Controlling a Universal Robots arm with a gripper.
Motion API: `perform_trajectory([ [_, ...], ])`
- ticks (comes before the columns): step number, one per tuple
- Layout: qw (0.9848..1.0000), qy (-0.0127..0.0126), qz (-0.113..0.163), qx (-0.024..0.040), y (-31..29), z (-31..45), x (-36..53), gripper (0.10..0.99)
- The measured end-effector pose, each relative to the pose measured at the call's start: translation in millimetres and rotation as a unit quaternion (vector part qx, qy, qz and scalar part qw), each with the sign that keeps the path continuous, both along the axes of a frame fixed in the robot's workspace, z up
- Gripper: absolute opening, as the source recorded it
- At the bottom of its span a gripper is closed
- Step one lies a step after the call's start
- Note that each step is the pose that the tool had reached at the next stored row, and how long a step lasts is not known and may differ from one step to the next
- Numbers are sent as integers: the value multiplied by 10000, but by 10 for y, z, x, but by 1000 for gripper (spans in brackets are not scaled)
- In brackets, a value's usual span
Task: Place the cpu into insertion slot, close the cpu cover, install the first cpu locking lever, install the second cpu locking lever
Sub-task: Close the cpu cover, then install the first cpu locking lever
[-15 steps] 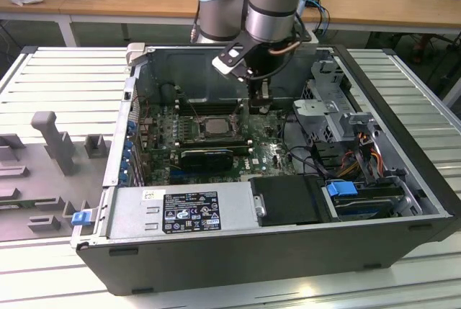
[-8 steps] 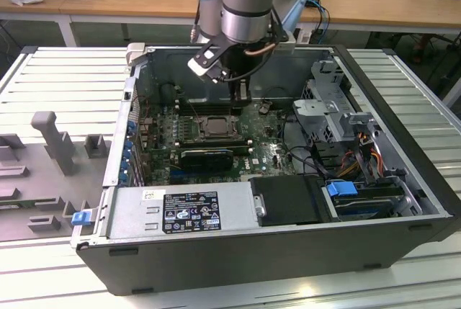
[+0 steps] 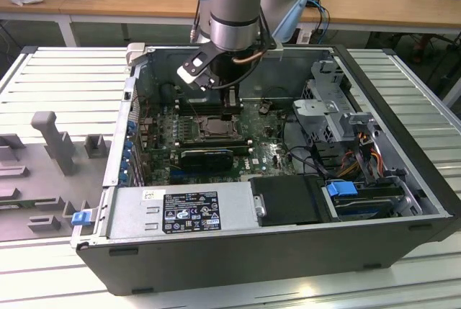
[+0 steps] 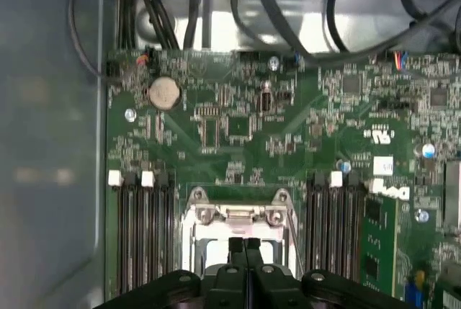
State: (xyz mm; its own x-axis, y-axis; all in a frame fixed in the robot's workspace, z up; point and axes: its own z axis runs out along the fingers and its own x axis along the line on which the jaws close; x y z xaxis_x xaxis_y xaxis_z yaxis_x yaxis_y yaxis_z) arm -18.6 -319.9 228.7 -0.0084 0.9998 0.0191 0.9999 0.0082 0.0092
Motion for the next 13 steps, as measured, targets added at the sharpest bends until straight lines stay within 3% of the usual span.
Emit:
perform_trajectory([
  [4, 10000, 0, 1, 0, 1, 0, -80, 106],
  [11, 10000, 0, 2, 0, 1, 0, -146, 106],
  [13, 10000, 0, 2, -1, 1, 32, -147, 106],
])
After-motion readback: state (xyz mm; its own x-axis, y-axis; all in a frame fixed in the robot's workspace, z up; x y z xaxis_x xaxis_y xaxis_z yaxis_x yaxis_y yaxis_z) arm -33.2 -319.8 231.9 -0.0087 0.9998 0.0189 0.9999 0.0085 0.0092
